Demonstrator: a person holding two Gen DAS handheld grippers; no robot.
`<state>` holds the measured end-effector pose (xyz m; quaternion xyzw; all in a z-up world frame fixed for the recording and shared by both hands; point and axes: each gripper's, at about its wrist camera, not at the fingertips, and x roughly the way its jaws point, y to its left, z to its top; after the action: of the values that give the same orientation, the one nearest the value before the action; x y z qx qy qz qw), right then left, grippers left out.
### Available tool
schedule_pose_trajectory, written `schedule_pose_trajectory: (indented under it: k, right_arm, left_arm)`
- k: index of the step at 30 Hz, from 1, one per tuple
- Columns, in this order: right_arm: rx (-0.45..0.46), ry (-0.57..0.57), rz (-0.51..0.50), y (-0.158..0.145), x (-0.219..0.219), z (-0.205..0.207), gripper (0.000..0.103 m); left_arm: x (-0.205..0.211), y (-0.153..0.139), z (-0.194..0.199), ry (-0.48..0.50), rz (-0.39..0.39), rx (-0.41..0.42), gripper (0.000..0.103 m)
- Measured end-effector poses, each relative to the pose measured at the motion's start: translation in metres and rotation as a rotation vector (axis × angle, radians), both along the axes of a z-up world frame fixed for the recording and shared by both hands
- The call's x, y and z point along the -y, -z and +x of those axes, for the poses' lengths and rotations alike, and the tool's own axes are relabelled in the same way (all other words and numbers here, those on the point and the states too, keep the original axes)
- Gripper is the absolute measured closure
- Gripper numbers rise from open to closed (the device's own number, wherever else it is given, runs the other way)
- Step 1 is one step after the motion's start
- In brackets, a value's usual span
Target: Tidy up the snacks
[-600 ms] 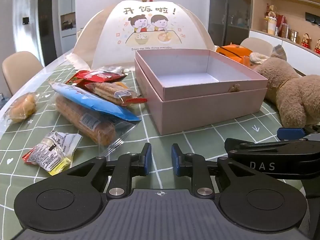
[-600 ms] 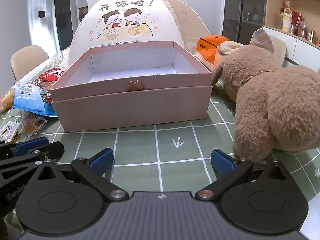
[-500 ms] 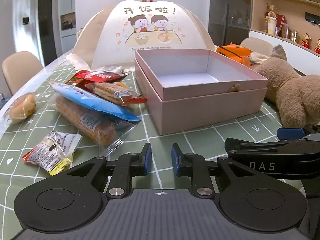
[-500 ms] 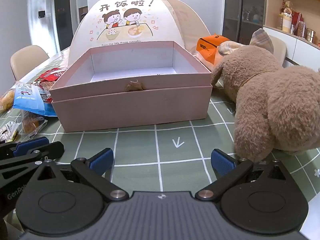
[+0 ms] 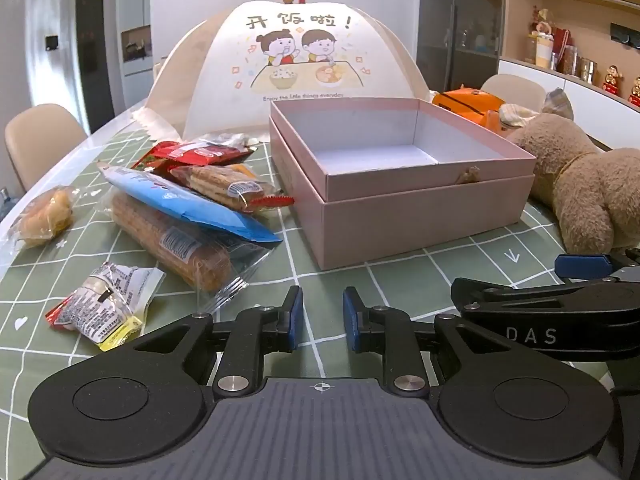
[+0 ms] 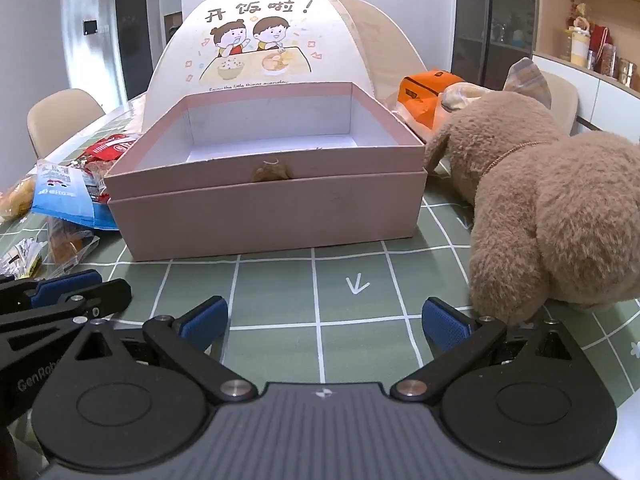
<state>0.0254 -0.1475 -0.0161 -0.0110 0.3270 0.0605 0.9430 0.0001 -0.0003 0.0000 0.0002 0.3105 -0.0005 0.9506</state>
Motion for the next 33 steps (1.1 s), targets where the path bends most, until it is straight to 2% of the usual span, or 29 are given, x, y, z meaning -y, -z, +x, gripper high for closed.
schedule_pose_trajectory:
  k: [33]
  right_arm:
    - [0.000, 0.000, 0.001, -0.0001, -0.0003, 0.0001, 0.000]
  left_arm:
    - [-0.0001, 0.0020, 0.0034, 0.000, 0.006, 0.000, 0.078]
